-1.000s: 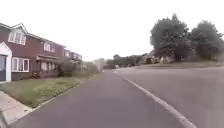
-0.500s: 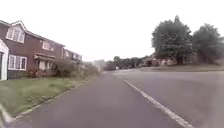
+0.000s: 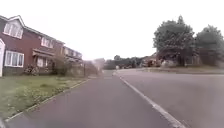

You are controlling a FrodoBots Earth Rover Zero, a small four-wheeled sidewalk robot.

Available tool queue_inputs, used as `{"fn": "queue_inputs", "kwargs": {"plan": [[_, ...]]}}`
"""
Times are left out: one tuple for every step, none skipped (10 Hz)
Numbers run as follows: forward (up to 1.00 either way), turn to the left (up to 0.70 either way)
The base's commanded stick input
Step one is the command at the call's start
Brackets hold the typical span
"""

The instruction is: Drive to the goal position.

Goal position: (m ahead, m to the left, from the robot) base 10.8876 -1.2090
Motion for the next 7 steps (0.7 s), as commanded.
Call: {"fn": "queue_inputs", "kwargs": {"plan": [[1.00, 0.00], [1.00, 0.00], [1.00, 0.00], [1.00, 0.00], [1.00, 0.00], [1.00, 0.09], [1.00, 0.36]]}}
